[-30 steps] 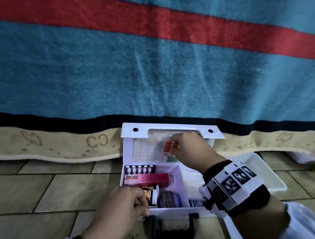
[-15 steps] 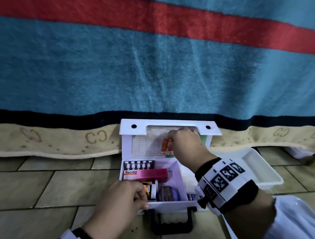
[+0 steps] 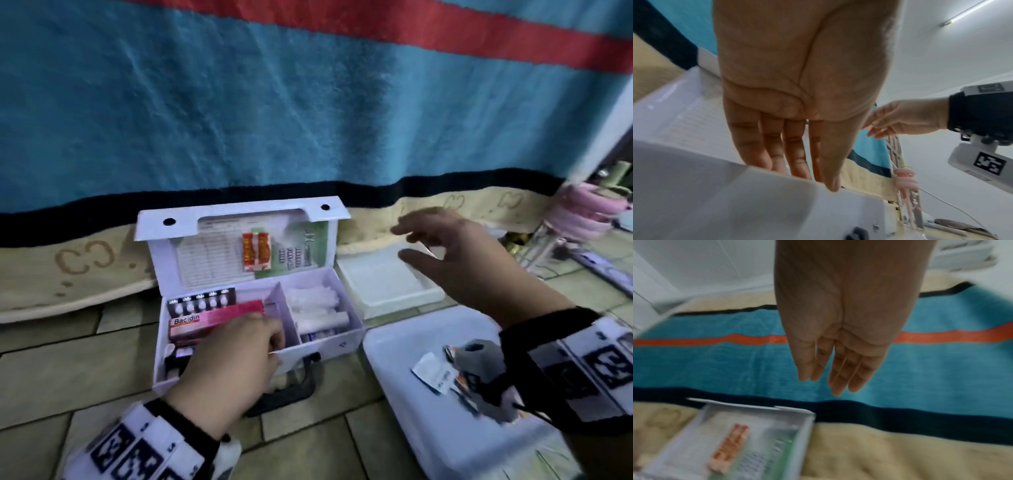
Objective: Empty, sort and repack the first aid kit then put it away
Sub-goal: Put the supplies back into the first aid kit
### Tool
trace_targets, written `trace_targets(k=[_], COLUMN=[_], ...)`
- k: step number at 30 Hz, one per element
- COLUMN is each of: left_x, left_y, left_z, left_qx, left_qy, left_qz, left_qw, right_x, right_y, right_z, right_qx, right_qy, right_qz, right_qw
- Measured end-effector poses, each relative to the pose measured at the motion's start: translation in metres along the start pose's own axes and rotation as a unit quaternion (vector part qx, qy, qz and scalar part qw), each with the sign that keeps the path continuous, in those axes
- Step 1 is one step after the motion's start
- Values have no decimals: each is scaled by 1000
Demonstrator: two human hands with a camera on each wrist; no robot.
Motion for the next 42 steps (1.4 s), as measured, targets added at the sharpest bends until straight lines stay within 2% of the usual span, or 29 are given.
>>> trace_targets(k=[3,6,9,12,15,18,21,27,31,33,36,42], left_x=[15,19,21,24,26,27,27,27,26,26,26,29], left_y=[-3,-3,0,2,3,4,4,3,2,2,4,9], left_z=[-6,-8,-11,-10,-9,-9,-10,-10,-8,-8,-8,-8], left_qx=[5,-3,-11,-14,-15,-16,-13,-9,-6,-5,-13,-29], left_qy=[-9,5,8,10,15,22,29,39,39,36,38,26], left_qz=[-9,-20,-28,-24,-27,-26,-24,-18,-12,-12,-5,3], left_qw=[1000,1000,1000,1000,999,999,999,999,999,999,999,999], right_x=[52,103,127,134,141,144,140,134,130,128,126,98], right_y=[33,39,26,9,1,-3,-5,-9,-6,-1,6,7], right_z=[42,90,123,131,127,123,115,104,104,105,103,82], right_qx=[-26,-101,-157,-176,-167,-190,-204,-155,-160,-132,-54,53], right_qy=[-134,-294,-348,-343,-334,-324,-294,-290,-277,-279,-267,-214], right_qz=[118,176,175,146,179,220,237,253,274,244,163,50], right_qw=[984,934,908,911,910,900,903,910,907,919,948,974])
Point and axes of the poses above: each hand's wrist, its own z-axis away from the middle knuckle, its own y-axis out of the back of the hand, x = y × z, the point moved 2 cm from there along -z, towards the middle knuckle, and after that the axes turned 13 degrees about -z, right-handed, at the moved point
